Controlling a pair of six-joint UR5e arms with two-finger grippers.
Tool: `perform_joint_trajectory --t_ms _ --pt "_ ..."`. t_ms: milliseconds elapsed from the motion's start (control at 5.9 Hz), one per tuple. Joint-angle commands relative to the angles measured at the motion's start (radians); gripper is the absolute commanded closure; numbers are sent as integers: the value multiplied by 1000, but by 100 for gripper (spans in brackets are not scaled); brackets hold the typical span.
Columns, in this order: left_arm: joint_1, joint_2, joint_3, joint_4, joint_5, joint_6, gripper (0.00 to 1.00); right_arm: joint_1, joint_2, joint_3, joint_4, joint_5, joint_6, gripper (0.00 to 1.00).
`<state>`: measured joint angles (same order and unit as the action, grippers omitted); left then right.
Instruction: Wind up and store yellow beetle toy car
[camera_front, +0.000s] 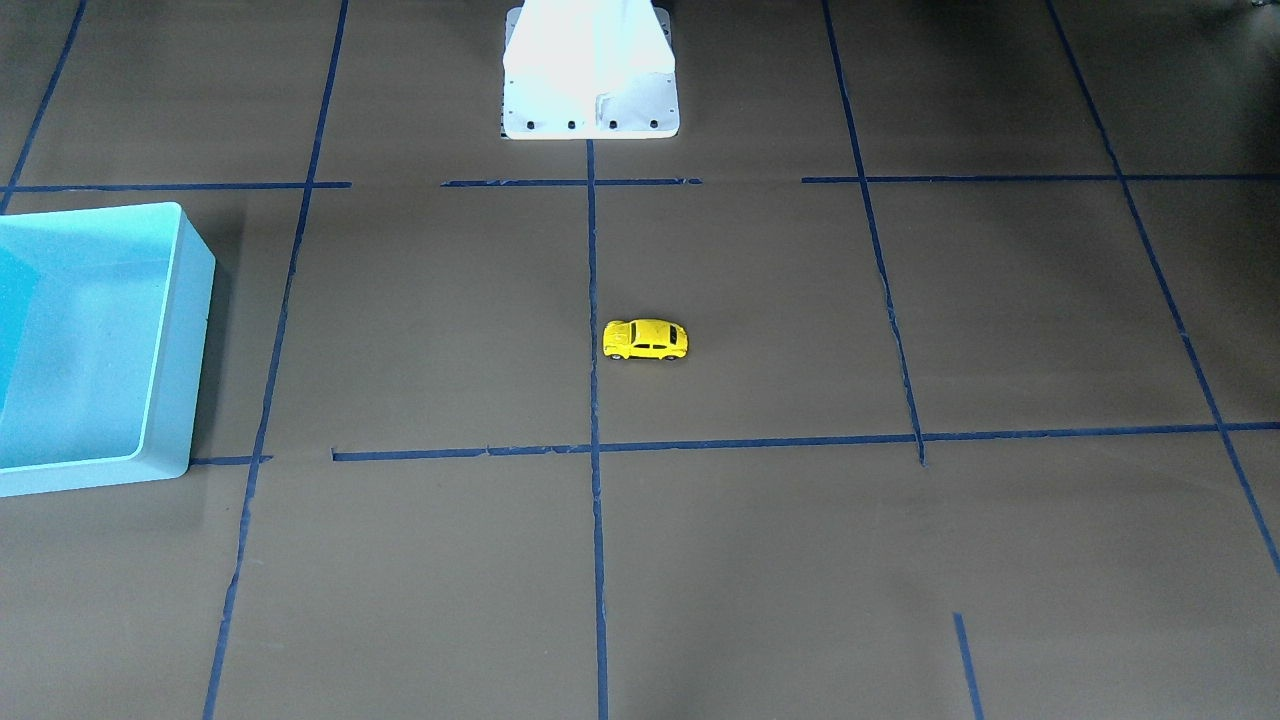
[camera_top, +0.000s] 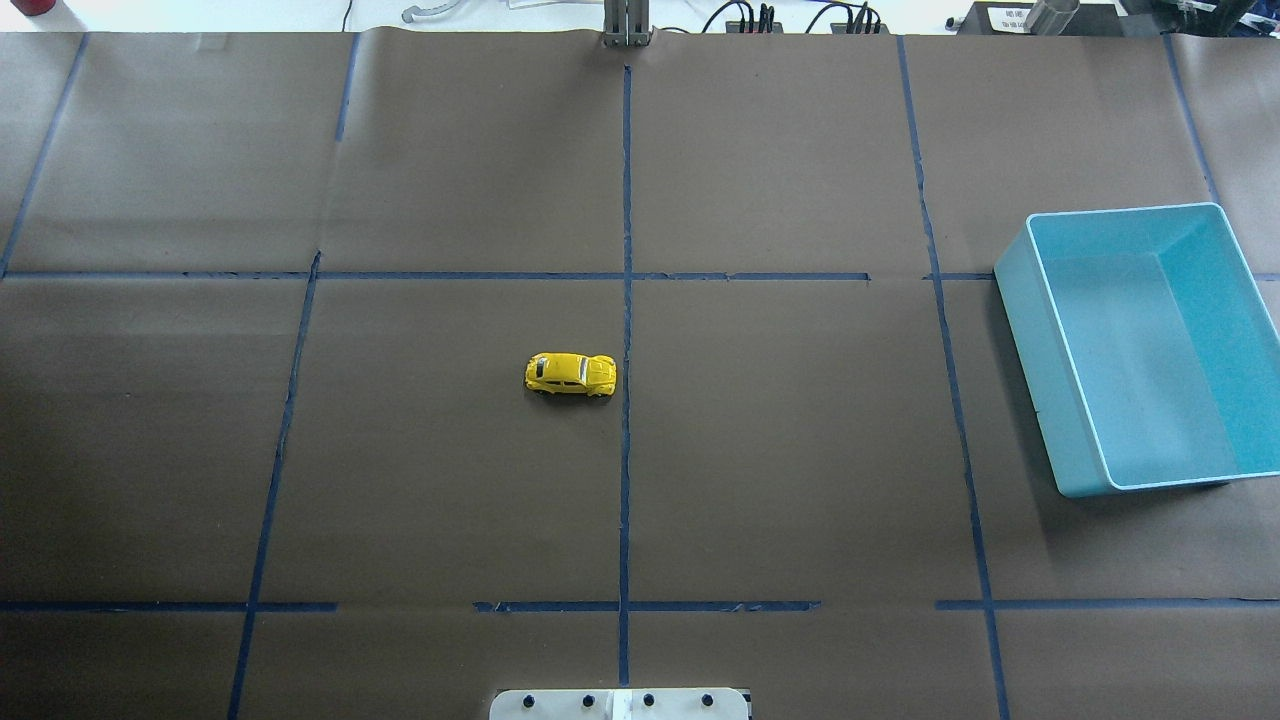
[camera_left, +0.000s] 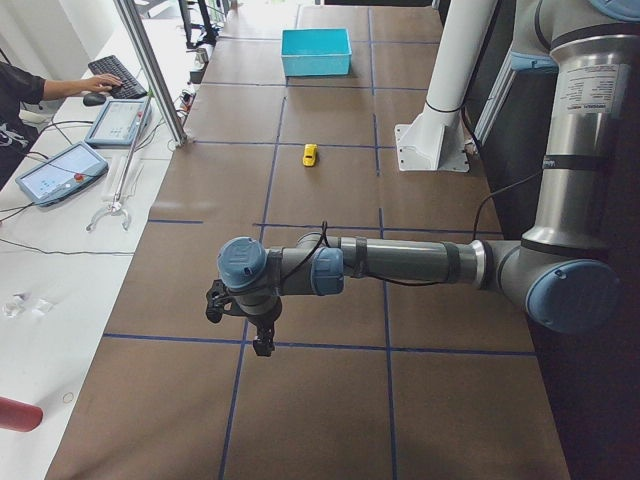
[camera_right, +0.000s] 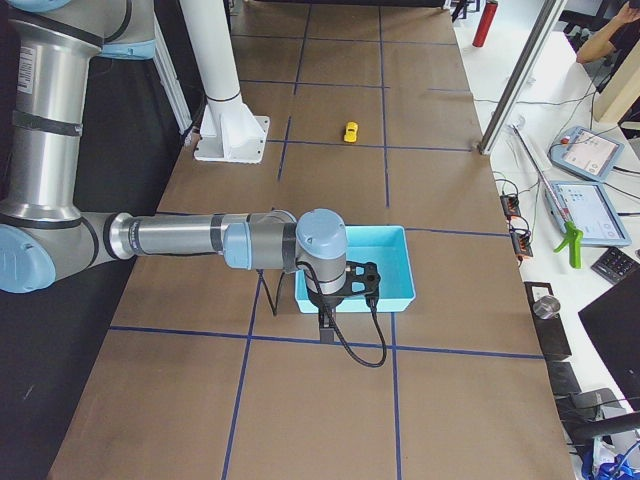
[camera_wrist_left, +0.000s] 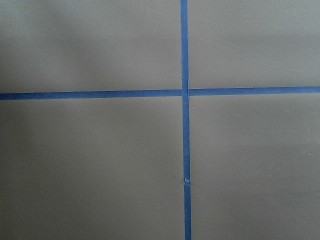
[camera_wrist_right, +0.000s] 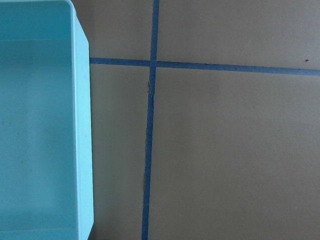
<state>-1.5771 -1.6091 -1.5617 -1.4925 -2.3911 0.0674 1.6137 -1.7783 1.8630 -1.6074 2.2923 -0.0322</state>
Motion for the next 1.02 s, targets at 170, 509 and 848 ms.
perform_joint_trajectory --t_ms 170,509,848 --pt "2 -3 2 1 1 0 0 0 0 -1 0 -2 2 0" --pt "8 -15 -6 1 1 -1 0 0 0 -1 0 -2 2 0" --pt "78 -41 -82 15 -2 -12 0 0 -1 -1 -2 -4 2 0"
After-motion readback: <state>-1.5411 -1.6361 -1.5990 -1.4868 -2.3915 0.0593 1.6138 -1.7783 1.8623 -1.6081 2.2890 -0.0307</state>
